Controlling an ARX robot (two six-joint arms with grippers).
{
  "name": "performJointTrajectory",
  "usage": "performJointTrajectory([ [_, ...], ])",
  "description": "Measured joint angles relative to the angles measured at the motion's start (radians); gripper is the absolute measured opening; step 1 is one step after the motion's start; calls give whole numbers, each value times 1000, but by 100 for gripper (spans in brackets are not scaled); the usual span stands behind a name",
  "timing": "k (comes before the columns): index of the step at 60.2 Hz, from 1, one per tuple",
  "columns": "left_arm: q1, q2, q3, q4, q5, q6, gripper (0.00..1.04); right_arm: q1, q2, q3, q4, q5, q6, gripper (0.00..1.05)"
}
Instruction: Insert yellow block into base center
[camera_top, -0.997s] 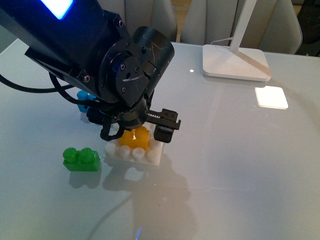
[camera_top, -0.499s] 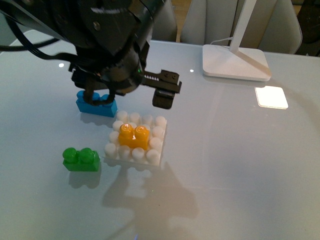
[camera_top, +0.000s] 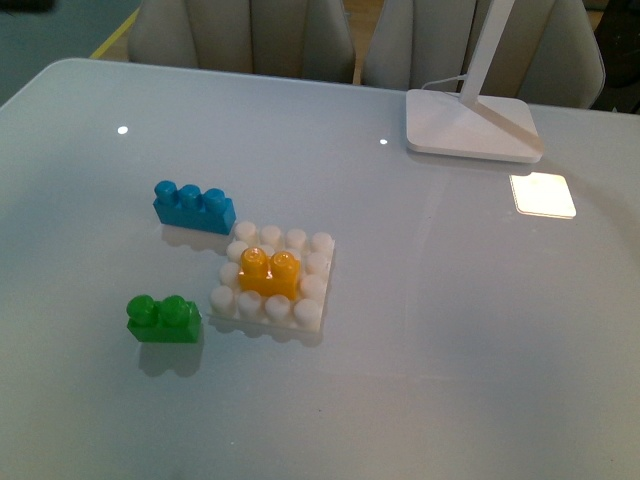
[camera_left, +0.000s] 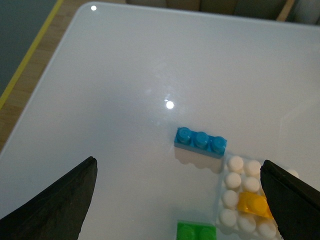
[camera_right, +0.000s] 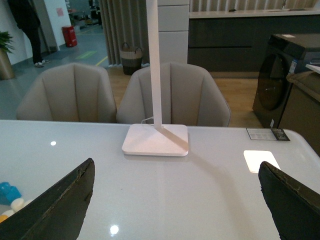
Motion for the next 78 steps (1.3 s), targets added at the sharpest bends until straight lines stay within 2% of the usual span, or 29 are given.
performJointTrajectory([
  [10, 89, -229, -110, 10, 26, 4, 96, 0, 0, 0, 0, 0, 0, 96],
  [14, 138, -317, -258, 314, 158, 75, 84, 0, 0, 0, 0, 0, 0, 96],
  [19, 184, -446, -422, 553, 238, 122, 68, 0, 0, 0, 0, 1, 0, 96],
  [22, 220, -520, -483, 581, 288, 137, 61, 0, 0, 0, 0, 0, 0, 96],
  [31, 254, -639, -592, 598, 295, 155, 34, 0, 0, 0, 0, 0, 0, 96],
  [35, 254, -681, -653, 597, 300, 159, 13, 0, 0, 0, 0, 0, 0, 96],
  [38, 254, -716, -676, 594, 300, 159, 2, 0, 0, 0, 0, 0, 0, 96],
  [78, 254, -1037, -821, 437, 300, 163, 3, 0, 0, 0, 0, 1, 0, 96],
])
